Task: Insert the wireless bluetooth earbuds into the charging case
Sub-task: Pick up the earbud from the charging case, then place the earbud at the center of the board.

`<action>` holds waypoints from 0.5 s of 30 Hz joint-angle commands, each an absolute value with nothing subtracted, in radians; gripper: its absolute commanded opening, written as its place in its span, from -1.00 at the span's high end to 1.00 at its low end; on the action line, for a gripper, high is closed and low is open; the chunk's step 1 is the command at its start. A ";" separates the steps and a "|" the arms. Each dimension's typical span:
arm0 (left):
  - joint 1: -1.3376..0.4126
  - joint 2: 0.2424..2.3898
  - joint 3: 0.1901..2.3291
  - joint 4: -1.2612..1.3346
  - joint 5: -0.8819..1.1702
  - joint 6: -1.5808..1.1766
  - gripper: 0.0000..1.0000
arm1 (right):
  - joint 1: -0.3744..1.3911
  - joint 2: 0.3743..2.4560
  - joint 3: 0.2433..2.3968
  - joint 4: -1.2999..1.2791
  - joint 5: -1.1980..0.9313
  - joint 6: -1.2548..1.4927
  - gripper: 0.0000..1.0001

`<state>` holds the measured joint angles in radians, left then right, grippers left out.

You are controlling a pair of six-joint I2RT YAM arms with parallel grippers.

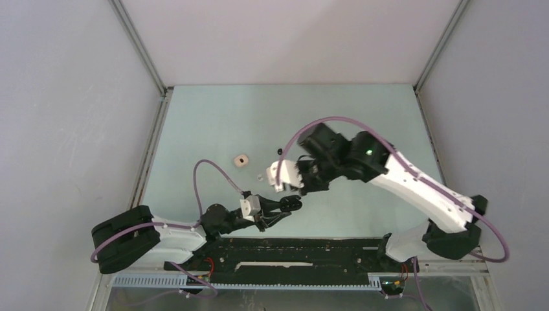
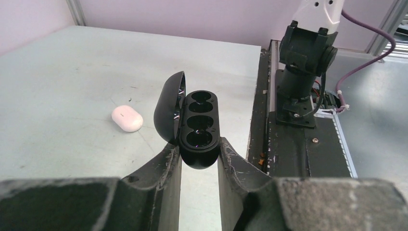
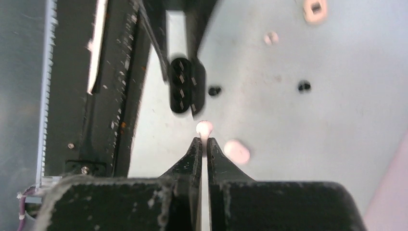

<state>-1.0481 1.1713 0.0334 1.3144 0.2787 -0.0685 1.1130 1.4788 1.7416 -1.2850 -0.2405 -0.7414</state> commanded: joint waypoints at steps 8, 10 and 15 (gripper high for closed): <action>-1.051 1.096 0.041 1.275 0.141 -0.005 1.00 | 0.426 1.409 1.333 -1.196 -0.441 -0.857 1.00; -1.051 1.082 0.034 1.270 0.126 -0.002 1.00 | 0.341 1.470 1.294 -1.135 -0.470 -0.773 1.00; -1.051 1.058 0.027 1.253 0.109 -0.002 1.00 | 0.248 1.605 1.211 -0.968 -0.471 -0.540 1.00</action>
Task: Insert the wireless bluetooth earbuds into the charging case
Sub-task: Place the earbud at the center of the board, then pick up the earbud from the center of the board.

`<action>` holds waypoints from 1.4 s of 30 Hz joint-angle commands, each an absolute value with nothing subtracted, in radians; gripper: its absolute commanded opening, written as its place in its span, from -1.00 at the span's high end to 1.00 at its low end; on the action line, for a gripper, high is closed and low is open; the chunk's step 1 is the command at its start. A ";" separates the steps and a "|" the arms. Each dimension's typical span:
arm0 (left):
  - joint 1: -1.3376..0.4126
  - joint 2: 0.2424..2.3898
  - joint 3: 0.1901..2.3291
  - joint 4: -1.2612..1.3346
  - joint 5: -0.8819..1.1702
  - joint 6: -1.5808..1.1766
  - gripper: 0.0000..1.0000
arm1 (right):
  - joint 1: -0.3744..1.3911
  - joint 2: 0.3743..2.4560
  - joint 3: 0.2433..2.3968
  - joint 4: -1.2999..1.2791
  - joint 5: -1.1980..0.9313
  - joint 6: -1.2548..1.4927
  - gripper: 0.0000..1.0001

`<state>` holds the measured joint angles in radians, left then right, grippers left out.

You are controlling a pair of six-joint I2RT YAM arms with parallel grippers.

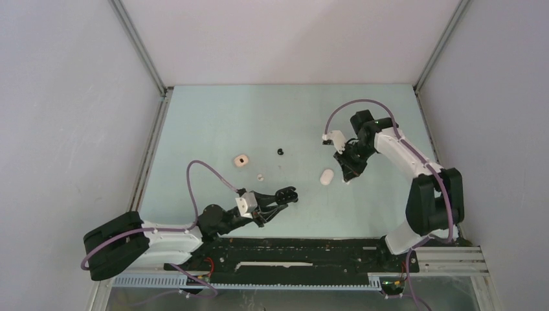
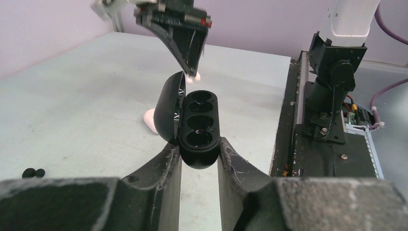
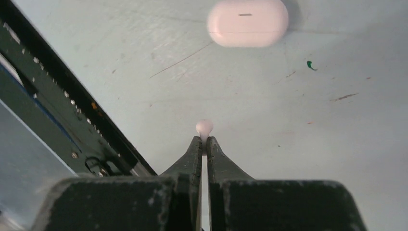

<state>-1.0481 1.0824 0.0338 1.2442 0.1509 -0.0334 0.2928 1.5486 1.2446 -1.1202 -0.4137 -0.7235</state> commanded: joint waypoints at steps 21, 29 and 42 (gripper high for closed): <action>-1.051 0.995 0.020 1.214 0.088 -0.002 0.99 | 0.353 1.589 1.139 -0.787 -0.391 -0.337 0.39; -1.051 0.958 0.006 1.227 0.012 0.031 0.99 | 0.599 1.737 1.147 -0.717 -0.443 -0.233 0.49; -1.051 0.910 -0.031 1.197 0.003 0.046 0.99 | 0.643 1.949 1.306 -0.739 -0.553 -0.153 0.54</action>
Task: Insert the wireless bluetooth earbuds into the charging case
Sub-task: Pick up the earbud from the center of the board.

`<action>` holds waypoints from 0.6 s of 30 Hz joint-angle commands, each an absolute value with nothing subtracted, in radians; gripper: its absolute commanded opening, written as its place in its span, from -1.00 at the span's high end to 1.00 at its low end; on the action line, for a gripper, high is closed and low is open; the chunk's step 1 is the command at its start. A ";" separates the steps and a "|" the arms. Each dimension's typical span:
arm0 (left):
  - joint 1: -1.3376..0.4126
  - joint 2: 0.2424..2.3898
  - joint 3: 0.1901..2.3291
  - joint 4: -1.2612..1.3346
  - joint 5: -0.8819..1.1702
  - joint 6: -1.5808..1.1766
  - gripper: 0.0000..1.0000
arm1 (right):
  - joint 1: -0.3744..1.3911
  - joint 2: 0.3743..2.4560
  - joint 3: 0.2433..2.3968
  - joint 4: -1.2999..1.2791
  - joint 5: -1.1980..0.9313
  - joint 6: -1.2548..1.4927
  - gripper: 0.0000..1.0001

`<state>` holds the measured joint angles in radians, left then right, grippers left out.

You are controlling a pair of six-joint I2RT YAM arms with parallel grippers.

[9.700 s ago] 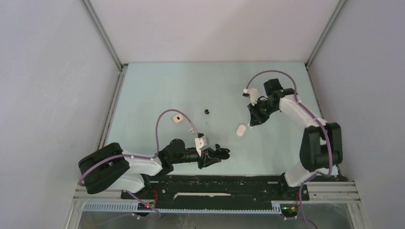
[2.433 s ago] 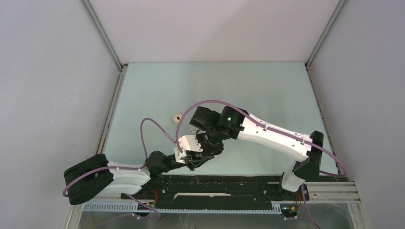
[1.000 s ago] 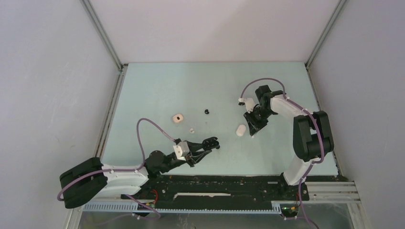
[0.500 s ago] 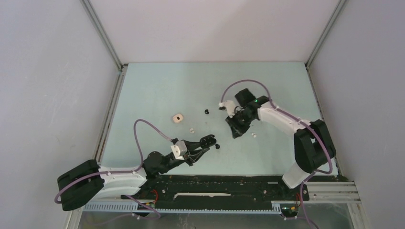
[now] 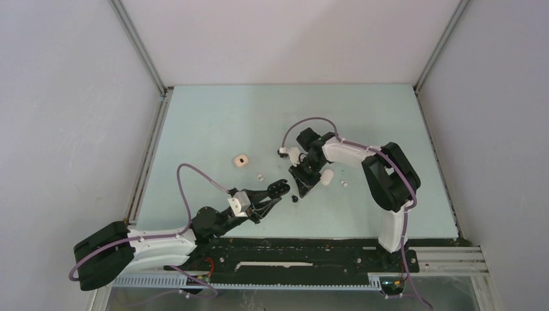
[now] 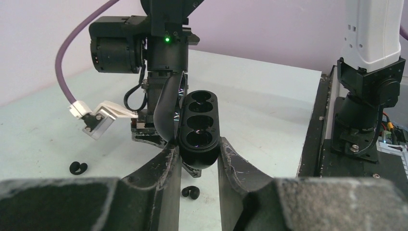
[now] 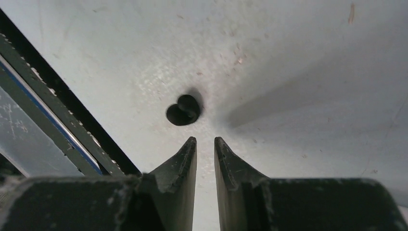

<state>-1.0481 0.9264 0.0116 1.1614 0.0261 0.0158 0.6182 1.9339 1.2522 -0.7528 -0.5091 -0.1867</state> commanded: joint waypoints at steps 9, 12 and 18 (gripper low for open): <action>-1.051 0.884 -0.043 1.195 0.004 0.055 0.99 | 0.666 2.003 1.327 -0.722 -0.528 -0.130 0.48; -1.051 0.889 -0.042 1.196 0.003 0.055 0.99 | 0.674 2.008 1.326 -0.727 -0.512 -0.131 0.47; -1.051 0.902 -0.036 1.195 0.009 0.055 0.99 | 0.699 2.010 1.327 -0.725 -0.498 -0.133 0.43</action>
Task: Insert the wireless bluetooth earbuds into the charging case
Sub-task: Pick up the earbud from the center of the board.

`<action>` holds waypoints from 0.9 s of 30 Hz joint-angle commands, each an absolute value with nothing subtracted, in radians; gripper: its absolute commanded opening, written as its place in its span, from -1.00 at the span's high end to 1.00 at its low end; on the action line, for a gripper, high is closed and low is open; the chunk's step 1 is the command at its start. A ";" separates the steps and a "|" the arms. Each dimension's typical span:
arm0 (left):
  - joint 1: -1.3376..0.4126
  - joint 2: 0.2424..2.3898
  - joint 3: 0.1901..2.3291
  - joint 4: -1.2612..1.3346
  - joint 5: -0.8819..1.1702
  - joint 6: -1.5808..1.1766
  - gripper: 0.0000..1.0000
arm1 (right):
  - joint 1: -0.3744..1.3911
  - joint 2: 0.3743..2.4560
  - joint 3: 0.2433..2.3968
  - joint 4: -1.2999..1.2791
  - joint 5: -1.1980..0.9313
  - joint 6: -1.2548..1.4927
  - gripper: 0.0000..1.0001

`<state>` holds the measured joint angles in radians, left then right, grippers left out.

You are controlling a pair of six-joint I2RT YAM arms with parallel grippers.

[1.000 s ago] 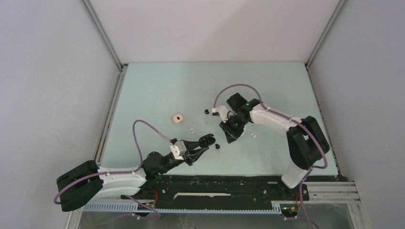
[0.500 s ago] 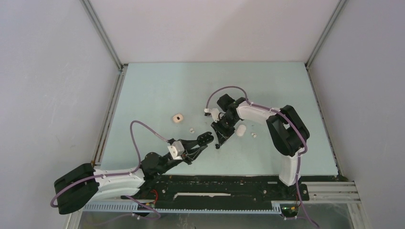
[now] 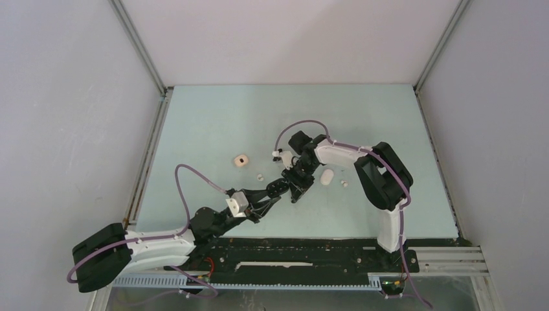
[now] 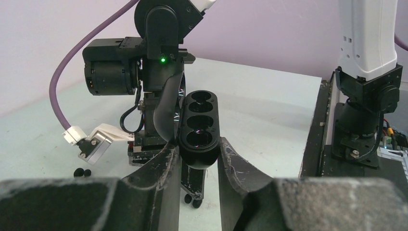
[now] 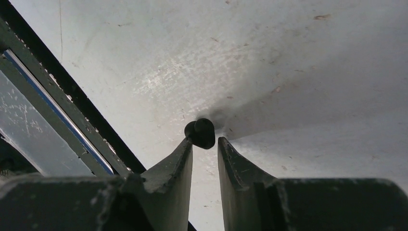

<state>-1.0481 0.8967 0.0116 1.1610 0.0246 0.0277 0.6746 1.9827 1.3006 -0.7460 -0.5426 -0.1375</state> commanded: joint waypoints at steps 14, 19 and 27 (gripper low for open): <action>-1.051 0.916 -0.027 1.188 0.017 0.055 0.99 | 0.705 1.976 1.343 -0.732 -0.478 -0.149 0.48; -1.051 0.926 -0.024 1.188 0.027 0.052 0.99 | 0.695 1.968 1.342 -0.735 -0.475 -0.149 0.41; -1.051 0.924 -0.021 1.179 0.033 0.052 0.99 | 0.690 1.960 1.342 -0.735 -0.497 -0.146 0.47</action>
<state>-1.0481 0.9234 0.0116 1.1553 0.0292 0.0277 0.6998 1.9930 1.3136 -0.7570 -0.5266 -0.1345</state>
